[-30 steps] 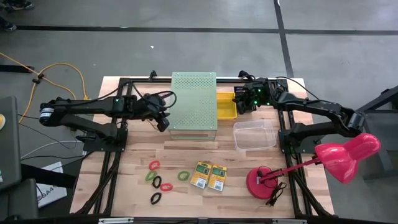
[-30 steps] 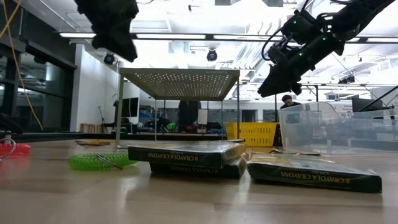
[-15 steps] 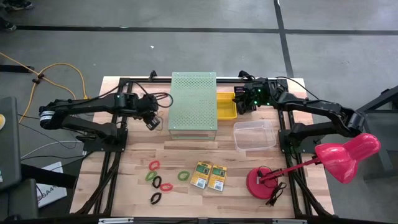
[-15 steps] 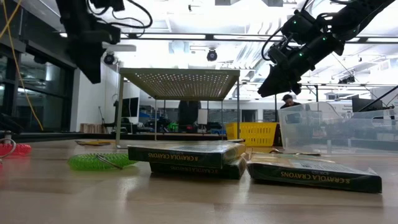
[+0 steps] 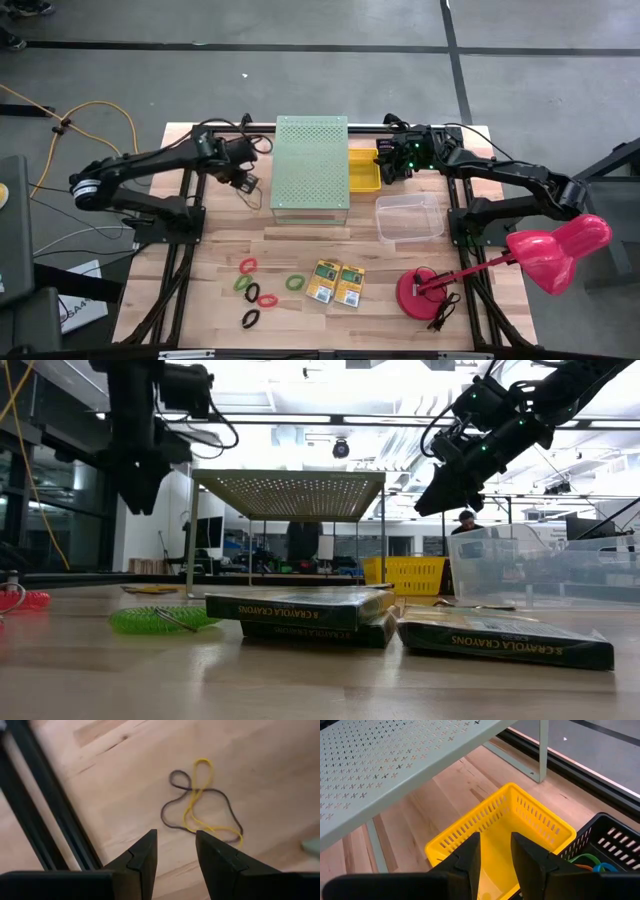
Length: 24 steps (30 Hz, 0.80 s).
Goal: Pick & Place Office Desk Supplies
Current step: Put the purple rubber band into the black bin
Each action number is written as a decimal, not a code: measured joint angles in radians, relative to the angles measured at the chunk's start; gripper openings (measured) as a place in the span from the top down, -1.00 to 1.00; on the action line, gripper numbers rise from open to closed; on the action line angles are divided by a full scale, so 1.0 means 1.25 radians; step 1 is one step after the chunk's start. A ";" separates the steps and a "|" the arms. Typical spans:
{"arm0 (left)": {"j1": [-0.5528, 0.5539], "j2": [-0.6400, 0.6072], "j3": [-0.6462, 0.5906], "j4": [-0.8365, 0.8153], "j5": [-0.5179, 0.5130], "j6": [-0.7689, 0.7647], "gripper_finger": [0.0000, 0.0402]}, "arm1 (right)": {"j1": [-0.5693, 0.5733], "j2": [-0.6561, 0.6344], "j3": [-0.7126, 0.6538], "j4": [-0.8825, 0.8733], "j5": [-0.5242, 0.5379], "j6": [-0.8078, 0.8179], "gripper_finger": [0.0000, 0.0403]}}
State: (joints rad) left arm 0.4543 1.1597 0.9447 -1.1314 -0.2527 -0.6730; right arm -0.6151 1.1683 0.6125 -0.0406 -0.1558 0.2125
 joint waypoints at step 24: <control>0.097 0.195 0.000 -0.044 0.016 -0.087 0.36 | 0.000 0.000 0.000 -0.002 -0.002 -0.003 0.53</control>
State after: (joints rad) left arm 0.5760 1.4036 0.9441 -1.1861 -0.2325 -0.7811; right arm -0.6151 1.1683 0.6125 -0.0429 -0.1589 0.2085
